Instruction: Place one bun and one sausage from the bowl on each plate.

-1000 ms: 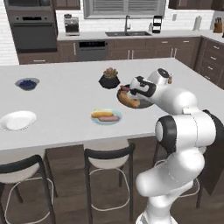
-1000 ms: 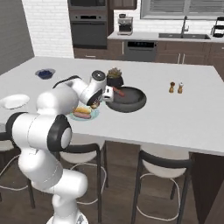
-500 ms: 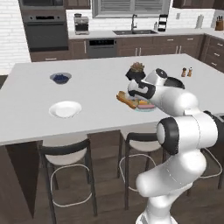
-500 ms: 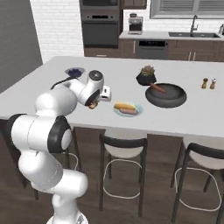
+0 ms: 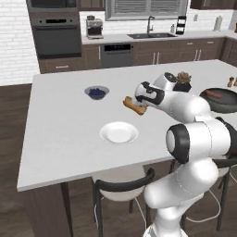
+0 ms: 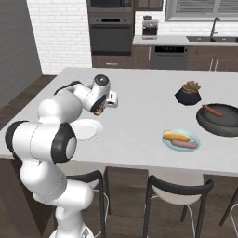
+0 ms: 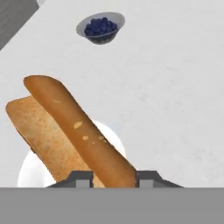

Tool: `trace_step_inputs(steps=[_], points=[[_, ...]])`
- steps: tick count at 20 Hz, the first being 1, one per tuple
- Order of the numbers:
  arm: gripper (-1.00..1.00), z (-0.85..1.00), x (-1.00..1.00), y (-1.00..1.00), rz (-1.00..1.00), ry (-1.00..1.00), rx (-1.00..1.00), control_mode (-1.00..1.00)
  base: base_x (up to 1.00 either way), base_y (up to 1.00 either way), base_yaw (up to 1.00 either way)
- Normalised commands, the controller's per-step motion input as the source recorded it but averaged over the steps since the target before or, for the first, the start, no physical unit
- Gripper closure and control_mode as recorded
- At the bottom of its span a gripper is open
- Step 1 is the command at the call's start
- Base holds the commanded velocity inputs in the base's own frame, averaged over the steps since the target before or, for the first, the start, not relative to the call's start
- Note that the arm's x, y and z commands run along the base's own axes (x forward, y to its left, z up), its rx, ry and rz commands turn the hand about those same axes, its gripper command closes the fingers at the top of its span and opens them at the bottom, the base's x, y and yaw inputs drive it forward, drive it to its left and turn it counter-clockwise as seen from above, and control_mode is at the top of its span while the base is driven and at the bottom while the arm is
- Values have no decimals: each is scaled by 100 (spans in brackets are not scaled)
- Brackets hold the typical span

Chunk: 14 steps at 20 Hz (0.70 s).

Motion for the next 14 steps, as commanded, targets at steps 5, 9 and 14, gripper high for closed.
trace_step_inputs(steps=[5, 9, 14], points=[[100, -47, 59, 97, -11, 24, -3, -100, 0, 0, 0], [100, -93, 44, 11, -8, 20, -1, -100, 0, 0, 0], [100, -89, 9, 0, -3, 13, -2, -100, 0, 0, 0]])
